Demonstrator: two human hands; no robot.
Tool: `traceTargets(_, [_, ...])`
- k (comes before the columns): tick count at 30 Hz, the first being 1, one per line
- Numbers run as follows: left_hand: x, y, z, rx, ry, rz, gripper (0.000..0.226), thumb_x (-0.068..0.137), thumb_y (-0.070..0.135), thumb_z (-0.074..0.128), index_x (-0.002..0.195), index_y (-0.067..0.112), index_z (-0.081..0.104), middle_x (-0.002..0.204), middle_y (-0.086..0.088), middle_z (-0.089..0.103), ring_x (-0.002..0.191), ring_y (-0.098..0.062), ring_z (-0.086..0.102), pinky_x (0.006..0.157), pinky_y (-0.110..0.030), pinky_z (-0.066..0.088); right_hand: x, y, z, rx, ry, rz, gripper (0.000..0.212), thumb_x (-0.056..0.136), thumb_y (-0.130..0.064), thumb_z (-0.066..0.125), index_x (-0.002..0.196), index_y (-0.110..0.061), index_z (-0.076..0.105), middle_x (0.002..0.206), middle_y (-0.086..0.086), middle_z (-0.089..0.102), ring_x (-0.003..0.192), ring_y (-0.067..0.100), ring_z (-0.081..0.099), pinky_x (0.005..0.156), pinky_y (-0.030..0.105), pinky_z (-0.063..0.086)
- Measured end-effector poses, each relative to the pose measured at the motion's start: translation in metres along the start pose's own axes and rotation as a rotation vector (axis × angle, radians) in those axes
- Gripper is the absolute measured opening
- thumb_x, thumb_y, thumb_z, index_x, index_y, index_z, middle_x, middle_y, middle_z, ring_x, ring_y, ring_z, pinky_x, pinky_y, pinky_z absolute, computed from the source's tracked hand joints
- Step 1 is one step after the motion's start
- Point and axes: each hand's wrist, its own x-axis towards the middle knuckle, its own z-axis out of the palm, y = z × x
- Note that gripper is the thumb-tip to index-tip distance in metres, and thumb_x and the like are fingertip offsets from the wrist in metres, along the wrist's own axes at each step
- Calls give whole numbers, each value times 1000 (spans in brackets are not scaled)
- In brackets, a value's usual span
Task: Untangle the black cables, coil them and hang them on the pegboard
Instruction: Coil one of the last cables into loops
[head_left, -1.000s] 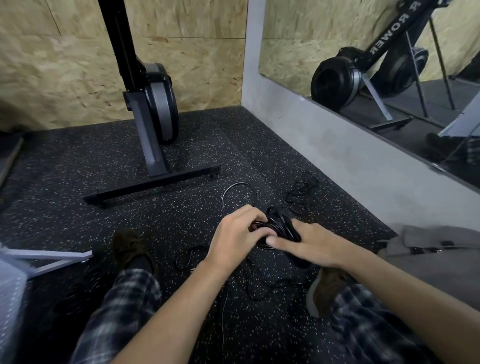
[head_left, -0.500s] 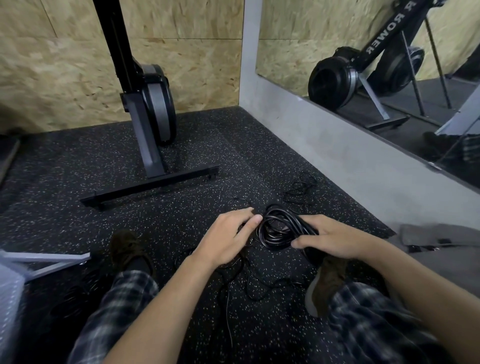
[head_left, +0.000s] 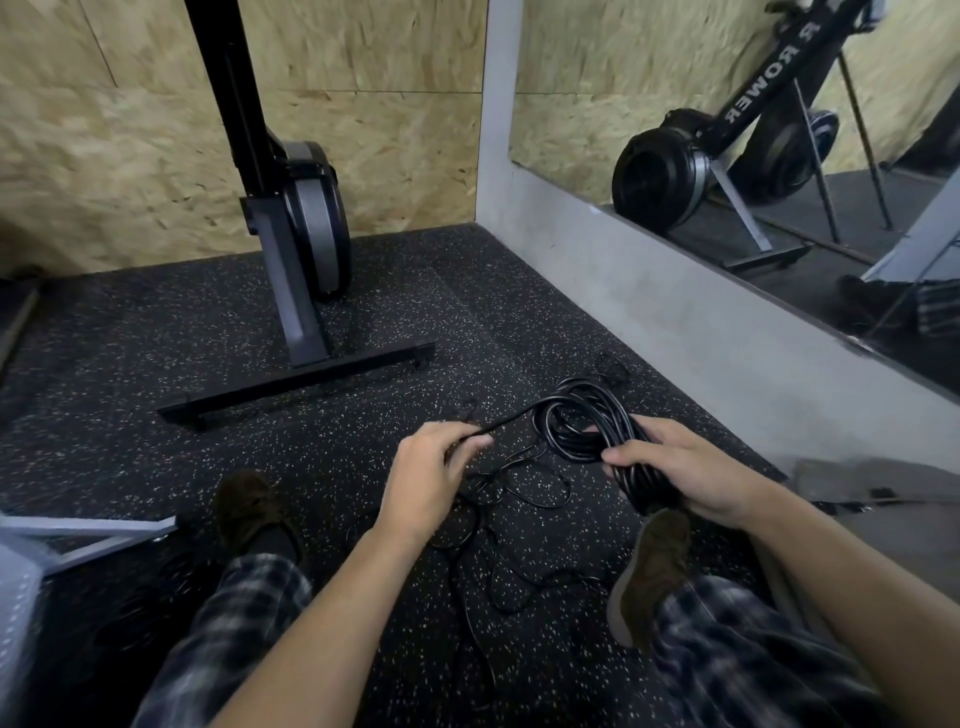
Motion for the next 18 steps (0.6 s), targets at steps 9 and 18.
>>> traceTargets(9, [-3, 38, 24, -631, -123, -342, 28, 109, 34, 51, 115, 23, 76, 76, -5, 75, 72, -17, 71, 79, -27, 56, 10, 1, 23, 166, 54, -51, 15, 97, -11, 64, 110, -3, 65, 88, 5, 67, 78, 15, 63, 73, 31, 50])
traceTargets(18, [0, 40, 24, -703, -171, -472, 28, 111, 30, 48, 117, 16, 71, 83, -8, 78, 69, -15, 67, 68, -28, 53, 16, 3, 46, -42, 192, -141, 10, 98, -7, 64, 100, -14, 69, 85, -9, 73, 83, 6, 67, 81, 27, 49])
